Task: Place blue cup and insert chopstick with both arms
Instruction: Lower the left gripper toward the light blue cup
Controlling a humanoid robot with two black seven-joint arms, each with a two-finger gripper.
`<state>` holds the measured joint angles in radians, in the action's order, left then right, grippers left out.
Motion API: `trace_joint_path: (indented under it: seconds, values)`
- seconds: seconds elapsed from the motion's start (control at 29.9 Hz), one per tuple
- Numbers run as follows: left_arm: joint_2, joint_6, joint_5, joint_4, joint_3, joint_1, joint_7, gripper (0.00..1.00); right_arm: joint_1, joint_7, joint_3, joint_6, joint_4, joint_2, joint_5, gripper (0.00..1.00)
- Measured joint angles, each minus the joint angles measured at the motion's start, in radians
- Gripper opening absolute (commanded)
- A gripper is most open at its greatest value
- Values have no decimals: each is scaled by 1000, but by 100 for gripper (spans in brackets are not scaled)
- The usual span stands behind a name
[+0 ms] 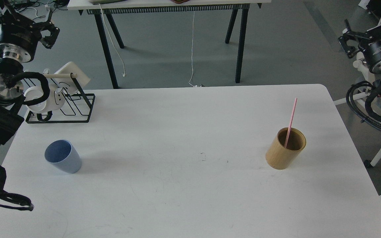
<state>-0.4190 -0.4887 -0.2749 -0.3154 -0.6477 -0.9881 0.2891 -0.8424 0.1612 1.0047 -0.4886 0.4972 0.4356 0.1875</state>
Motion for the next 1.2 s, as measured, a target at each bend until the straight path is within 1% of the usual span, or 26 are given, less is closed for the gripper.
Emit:
trace_joint_path:
  seconds: [0.2, 0.3, 0.37, 0.47, 0.57, 0.74, 0.84, 0.9, 1.0, 1.14, 1.2]
  values:
    - [1, 0, 0, -1, -1, -4, 0, 100, -5, 3, 0, 0, 9, -2, 0, 99]
    - [-2, 0, 0, -3, 2, -4, -7, 100, -5, 3, 0, 0, 16, -2, 1, 99]
    - [-15, 0, 3, -27, 4, 0, -11, 100, -5, 3, 0, 0, 17, 1, 1, 99]
    - [-83, 0, 9, -113, 16, 9, -13, 100, -5, 3, 0, 0, 23, 6, 1, 99]
    - [-170, 0, 45, -215, 66, 11, -12, 100, 1, 3, 1, 0, 45, 10, 1, 99]
    - [-248, 0, 251, -324, 116, 1, -9, 100, 15, 7, 11, 0, 76, 12, 1, 99]
    - [-309, 0, 424, -428, 119, 1, -5, 99, 20, 9, 15, 0, 93, 13, 1, 99]
    - [-372, 0, 522, -523, 119, 3, -2, 98, 23, 9, 15, 0, 99, 13, 1, 99]
    - [-486, -1, 664, -697, 121, 20, -2, 96, 24, 9, 15, 0, 102, 13, 1, 99]
    - [-604, 0, 880, -913, 124, 85, -2, 96, 25, 9, 12, 0, 103, 13, 1, 99]
    - [-648, 0, 1010, -1004, 129, 123, -2, 92, 25, 9, 11, 0, 103, 13, 1, 99]
